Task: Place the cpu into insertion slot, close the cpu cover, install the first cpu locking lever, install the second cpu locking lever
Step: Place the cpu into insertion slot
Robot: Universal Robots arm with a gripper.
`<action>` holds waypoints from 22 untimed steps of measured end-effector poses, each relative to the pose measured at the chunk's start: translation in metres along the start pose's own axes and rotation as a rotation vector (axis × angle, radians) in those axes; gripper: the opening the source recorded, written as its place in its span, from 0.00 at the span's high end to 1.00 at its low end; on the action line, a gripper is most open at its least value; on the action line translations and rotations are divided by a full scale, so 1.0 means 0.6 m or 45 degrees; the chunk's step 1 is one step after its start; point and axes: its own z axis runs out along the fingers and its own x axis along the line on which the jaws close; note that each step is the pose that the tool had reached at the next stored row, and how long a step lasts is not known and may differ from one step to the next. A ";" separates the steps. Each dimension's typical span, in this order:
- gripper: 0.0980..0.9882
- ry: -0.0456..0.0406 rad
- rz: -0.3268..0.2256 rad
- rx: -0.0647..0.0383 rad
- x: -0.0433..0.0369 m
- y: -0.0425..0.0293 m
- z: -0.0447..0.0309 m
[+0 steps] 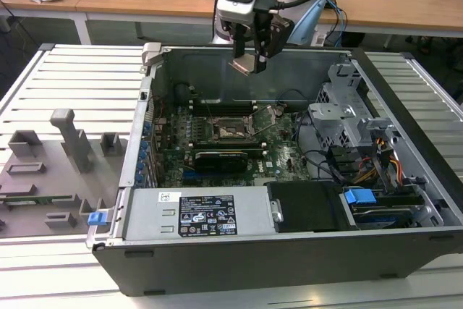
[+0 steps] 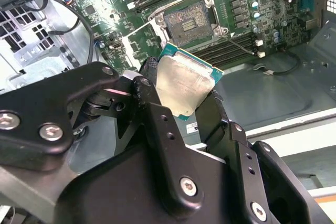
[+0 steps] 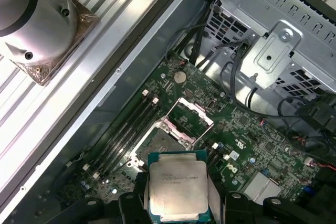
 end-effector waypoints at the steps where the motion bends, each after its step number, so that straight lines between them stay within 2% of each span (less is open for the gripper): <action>1: 0.51 -0.001 0.006 0.000 0.000 0.000 0.000; 17: 0.51 -0.007 0.072 -0.002 0.000 0.000 0.001; 22: 0.51 -0.014 0.136 0.002 0.000 -0.001 0.007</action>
